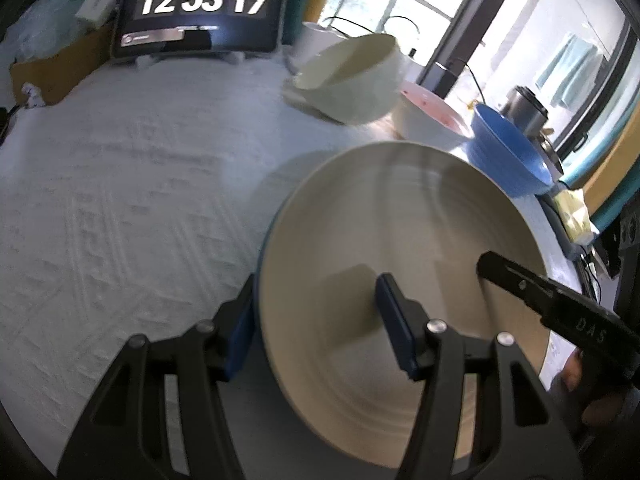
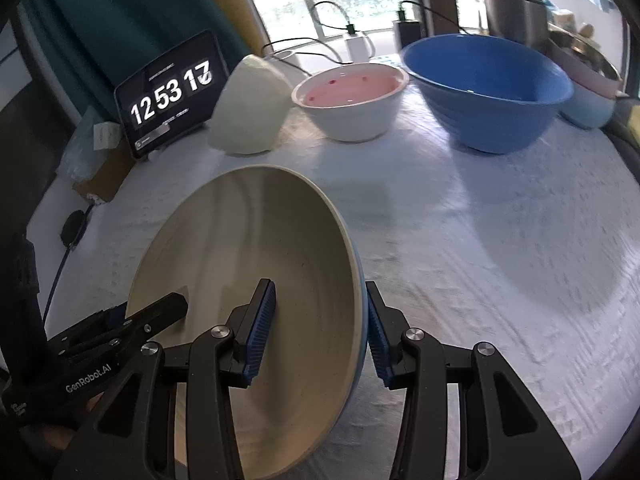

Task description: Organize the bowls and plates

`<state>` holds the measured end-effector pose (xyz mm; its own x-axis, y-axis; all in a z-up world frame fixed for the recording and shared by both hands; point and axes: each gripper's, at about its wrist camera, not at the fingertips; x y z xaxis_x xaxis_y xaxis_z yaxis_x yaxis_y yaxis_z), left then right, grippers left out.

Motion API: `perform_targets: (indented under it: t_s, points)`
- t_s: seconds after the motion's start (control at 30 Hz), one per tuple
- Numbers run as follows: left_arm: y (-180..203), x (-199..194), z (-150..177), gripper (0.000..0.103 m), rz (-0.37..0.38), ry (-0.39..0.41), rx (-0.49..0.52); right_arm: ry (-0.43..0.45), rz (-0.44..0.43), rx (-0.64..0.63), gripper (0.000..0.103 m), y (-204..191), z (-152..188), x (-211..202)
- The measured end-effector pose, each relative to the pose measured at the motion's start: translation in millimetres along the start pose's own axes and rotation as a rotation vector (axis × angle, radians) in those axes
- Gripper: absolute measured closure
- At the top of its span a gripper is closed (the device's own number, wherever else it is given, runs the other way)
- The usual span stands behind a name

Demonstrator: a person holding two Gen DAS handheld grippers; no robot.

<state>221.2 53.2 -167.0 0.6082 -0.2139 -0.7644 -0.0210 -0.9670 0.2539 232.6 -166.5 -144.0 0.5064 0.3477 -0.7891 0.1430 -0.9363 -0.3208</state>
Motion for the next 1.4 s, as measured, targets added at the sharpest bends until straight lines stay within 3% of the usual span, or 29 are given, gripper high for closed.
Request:
perform_targets:
  t_s: [0.67,1.17,1.4]
  points:
    - [-70.0,-12.5,-11.0,0.044,-0.068,0.040,-0.072,-0.050,-0.043,-0.098,0.057,-78.6,-16.0,45.5]
    - [-67.4,-10.8,-14.7,0.043,-0.128,0.023,-0.047,-0.063,-0.002,-0.135,0.054,-82.3,-13.2,58.5]
    - [-61.8,-26.0,-15.0,0.043,-0.175,0.073,-0.042,-0.032,-0.015,-0.118,0.054,-71.0,-16.1,46.4]
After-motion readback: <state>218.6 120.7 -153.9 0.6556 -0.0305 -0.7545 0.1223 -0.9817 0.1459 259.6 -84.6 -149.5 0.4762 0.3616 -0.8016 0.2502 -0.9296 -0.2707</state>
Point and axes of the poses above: each gripper's, at about its wrist camera, not at the fingertips, and x roughly the way its jaws point, y to its right, z to its underside, and after that the axes turned 7 degrees about x, right-handed
